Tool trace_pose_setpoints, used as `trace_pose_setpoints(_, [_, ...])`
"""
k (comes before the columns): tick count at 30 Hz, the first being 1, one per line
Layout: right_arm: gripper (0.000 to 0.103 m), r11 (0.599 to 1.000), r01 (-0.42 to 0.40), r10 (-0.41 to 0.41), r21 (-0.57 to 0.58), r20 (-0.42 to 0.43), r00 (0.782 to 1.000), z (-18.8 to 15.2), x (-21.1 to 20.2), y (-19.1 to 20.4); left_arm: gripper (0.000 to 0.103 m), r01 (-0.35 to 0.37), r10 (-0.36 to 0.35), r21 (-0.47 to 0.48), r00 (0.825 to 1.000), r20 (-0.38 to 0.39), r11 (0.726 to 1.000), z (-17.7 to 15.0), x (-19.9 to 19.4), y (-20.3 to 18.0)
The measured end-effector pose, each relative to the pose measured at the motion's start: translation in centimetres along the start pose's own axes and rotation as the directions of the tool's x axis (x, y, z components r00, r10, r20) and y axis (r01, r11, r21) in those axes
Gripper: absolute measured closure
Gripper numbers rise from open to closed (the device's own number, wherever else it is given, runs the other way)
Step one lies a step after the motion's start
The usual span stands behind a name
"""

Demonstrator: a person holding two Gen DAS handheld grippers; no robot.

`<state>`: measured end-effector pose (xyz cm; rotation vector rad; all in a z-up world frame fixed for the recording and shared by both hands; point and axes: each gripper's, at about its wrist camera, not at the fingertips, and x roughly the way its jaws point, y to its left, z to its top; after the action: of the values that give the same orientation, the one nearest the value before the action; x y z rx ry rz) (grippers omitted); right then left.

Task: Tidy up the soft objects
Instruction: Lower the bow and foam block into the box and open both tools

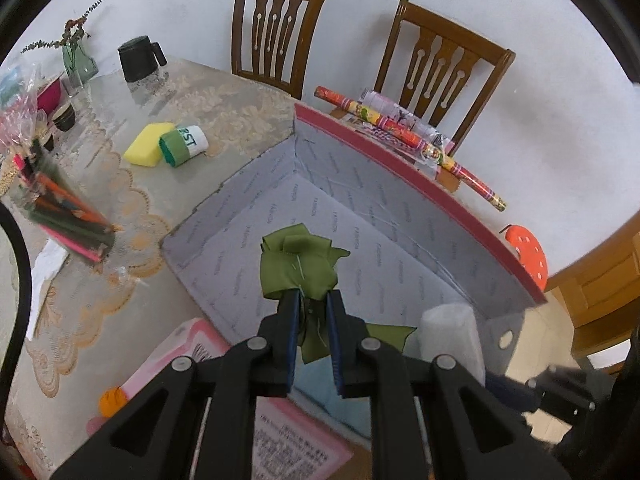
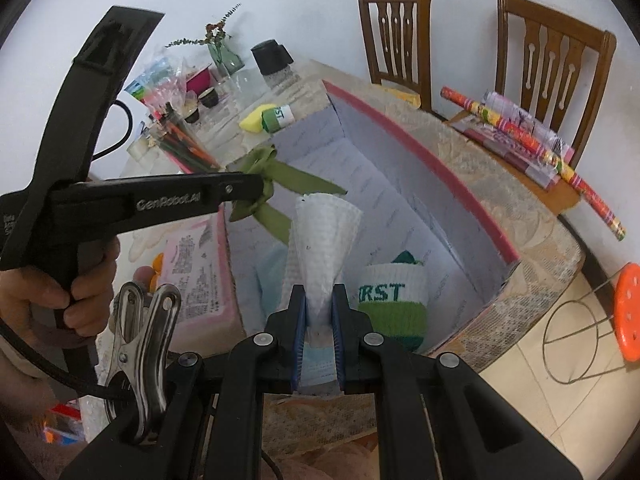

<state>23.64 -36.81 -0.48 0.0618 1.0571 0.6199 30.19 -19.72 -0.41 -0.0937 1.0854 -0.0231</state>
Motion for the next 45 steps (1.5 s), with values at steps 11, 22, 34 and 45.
trace_pose_setpoints(11, [0.089, 1.0, 0.009, -0.008, 0.01, -0.029, 1.0, 0.0, 1.2, -0.8, 0.08, -0.029, 0.029, -0.007, 0.999, -0.036, 1.0, 1.0, 2.6, -0.2])
trace_pose_setpoints(22, [0.083, 0.999, 0.022, -0.021, 0.027, -0.029, 0.999, 0.1, 1.3, -0.9, 0.065, -0.039, 0.038, -0.002, 0.998, -0.048, 0.999, 0.9, 2.7, -0.2])
trace_pose_setpoints(34, [0.07, 0.996, 0.087, -0.087, 0.014, 0.036, 0.996, 0.1, 0.1, 0.5, 0.065, -0.035, 0.034, -0.026, 0.999, -0.029, 0.999, 0.0, 0.4, 1.0])
trace_pose_setpoints(45, [0.059, 0.992, 0.122, -0.123, 0.015, 0.08, 0.989, -0.2, -1.2, 2.4, 0.065, -0.028, 0.028, -0.054, 1.0, -0.001, 0.998, -1.7, -2.5, 2.5])
